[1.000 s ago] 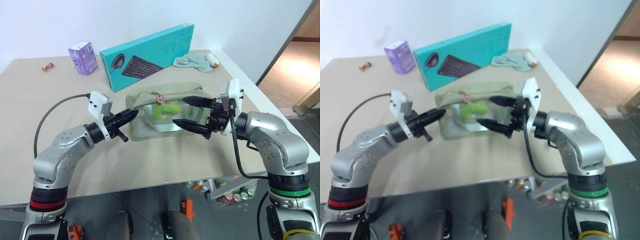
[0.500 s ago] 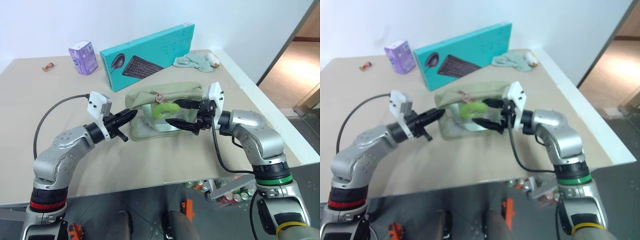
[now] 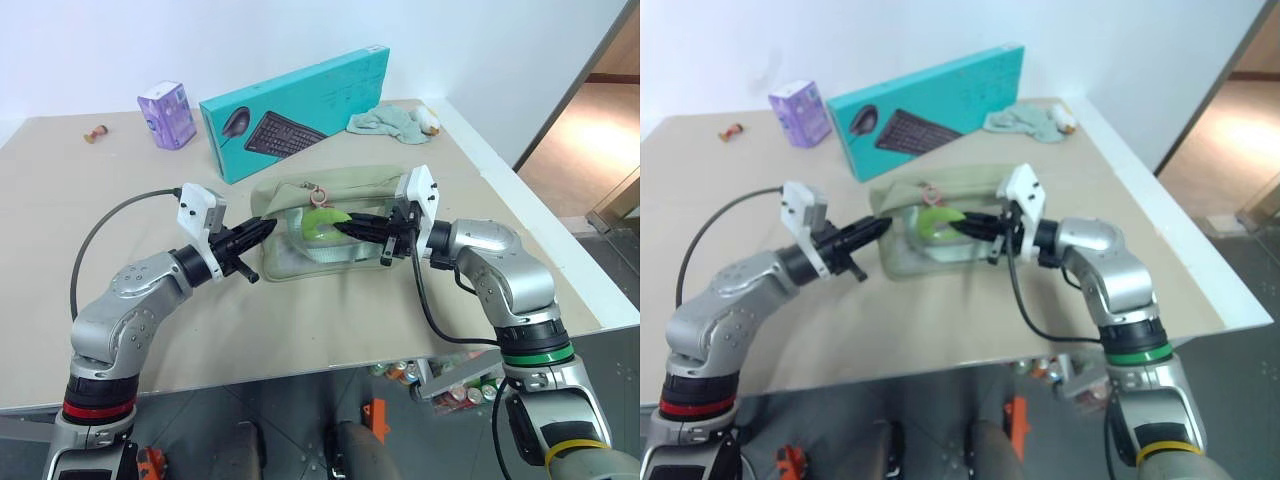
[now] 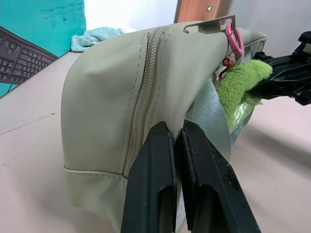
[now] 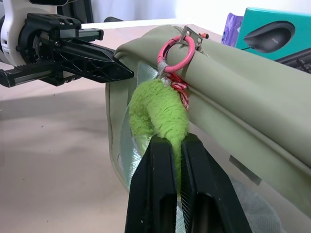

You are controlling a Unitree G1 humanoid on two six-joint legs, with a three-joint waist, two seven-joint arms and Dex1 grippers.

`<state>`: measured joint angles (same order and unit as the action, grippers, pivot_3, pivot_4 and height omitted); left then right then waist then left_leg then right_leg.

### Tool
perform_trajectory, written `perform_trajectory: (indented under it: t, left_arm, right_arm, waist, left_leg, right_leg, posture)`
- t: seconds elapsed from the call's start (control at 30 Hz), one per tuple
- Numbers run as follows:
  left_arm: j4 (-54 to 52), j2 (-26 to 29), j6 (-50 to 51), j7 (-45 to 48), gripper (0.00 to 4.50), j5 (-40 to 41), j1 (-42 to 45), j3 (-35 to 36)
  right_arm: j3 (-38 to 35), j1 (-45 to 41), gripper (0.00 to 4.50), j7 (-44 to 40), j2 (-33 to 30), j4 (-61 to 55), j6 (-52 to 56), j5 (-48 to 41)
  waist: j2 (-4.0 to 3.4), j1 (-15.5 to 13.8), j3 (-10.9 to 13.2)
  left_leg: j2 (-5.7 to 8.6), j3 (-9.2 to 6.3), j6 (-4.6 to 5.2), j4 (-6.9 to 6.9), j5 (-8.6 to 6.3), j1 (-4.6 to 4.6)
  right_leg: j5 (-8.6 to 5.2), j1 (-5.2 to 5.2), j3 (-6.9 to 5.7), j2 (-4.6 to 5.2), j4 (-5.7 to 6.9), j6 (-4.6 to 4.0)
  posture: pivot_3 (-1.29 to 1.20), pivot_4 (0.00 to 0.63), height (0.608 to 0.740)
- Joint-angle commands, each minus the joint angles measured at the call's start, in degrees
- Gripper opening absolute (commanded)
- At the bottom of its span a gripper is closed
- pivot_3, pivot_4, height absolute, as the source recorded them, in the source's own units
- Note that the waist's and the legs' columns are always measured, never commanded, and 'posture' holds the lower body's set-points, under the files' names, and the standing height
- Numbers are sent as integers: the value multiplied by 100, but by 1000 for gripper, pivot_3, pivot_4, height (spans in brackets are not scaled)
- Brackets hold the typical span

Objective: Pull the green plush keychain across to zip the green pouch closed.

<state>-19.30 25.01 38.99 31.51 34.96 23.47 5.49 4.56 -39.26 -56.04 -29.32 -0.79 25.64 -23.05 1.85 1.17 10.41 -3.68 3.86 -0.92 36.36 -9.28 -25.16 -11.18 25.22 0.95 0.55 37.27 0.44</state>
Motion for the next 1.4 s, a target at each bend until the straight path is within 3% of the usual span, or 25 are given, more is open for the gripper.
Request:
perform_trajectory:
  t: [0.03, 0.4, 0.6, 0.83, 1.13, 1.4]
  left_arm:
    - [-189, -30, -106, -16, 0, 35, 126, 16]
    - [-158, -130, -140, -3, 0, 3, 123, -95]
    - [-193, -193, -138, -19, 0, 2, 81, -118]
    - [-262, -254, -62, -108, 0, 28, 54, -137]
    - [-174, -424, 101, -495, 0, 114, 193, 10]
    - [-156, -382, 76, -552, 0, 40, 227, -7]
  right_arm:
    - [-210, -410, 22, -69, -100, -185, -97, -94]
    - [-408, -1727, 22, -643, -649, 356, -288, -99]
    - [-324, -2233, 22, -938, -872, 1562, -1259, 475]
    - [-347, -2457, 22, -1204, -1031, 2532, -2053, 887]
    - [-416, -2352, 22, -1306, -1149, 2677, -2238, 991]
    - [-560, -2479, 22, -1055, -1760, 3659, -2926, 1413]
  waist:
    - [0, 0, 0]
    - [-1, -11, 1]
    - [-1, -11, 1]
    - [-1, -10, 1]
    - [-1, -9, 1]
    - [0, -8, 2]
  left_leg:
    - [0, 0, 0, 0, 0, 0]
    - [0, 0, -1, -1, -1, -3]
    - [4, 3, 0, -1, 0, -4]
    - [4, 1, 0, -3, 0, -7]
    - [4, 2, 0, -4, 0, -7]
    - [8, 2, 0, -6, -1, -8]
  right_leg:
    - [0, 0, 0, 0, 0, 0]
    - [-2, 0, -2, 2, -3, -3]
    - [-2, 0, 0, 5, -6, -2]
    - [-2, 1, -1, 4, -7, -1]
    - [-2, 1, 0, 5, -7, 0]
    - [-3, 2, 1, 7, -10, 0]
  posture:
    - [0, 150, 740]
    - [0, 150, 740]
    - [0, 150, 740]
    - [0, 150, 740]
    - [0, 150, 740]
    - [0, 150, 740]
